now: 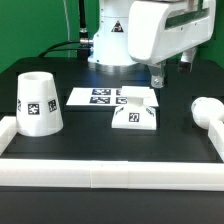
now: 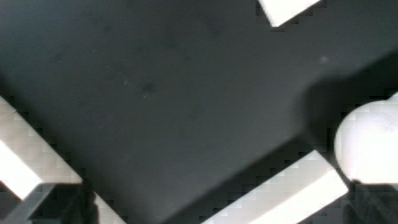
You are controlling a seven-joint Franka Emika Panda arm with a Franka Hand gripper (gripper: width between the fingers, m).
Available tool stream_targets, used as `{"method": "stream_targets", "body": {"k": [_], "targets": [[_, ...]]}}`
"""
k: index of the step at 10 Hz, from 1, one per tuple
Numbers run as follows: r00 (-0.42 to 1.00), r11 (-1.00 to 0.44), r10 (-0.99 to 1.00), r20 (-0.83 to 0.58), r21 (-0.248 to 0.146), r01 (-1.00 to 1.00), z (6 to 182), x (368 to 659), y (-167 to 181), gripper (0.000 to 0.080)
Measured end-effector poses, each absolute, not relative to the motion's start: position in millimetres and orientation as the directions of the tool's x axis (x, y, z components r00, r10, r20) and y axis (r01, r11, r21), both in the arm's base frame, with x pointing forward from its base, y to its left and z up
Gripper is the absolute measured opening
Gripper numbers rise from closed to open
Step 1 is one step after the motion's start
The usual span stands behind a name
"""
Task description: Assemble lamp
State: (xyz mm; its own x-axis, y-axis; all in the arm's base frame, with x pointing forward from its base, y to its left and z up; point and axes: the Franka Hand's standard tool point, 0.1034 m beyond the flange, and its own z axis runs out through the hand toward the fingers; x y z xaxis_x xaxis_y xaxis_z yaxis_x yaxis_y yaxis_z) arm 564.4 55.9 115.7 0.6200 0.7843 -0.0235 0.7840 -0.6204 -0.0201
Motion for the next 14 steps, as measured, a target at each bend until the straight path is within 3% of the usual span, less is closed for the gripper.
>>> {"method": "stream_targets", "body": {"k": [8,11,14], "targets": [[0.627,-0.627,0.779,-0.011,-0.007,0.779,115.3,559,52,0.07],[0.649,-0.649,0.76,-0.015,0.003,0.761,106.5,493,14,0.07],[0.666,-0.666,0.746,-0.017,-0.001,0.746,103.5,489,12,0.07]]}}
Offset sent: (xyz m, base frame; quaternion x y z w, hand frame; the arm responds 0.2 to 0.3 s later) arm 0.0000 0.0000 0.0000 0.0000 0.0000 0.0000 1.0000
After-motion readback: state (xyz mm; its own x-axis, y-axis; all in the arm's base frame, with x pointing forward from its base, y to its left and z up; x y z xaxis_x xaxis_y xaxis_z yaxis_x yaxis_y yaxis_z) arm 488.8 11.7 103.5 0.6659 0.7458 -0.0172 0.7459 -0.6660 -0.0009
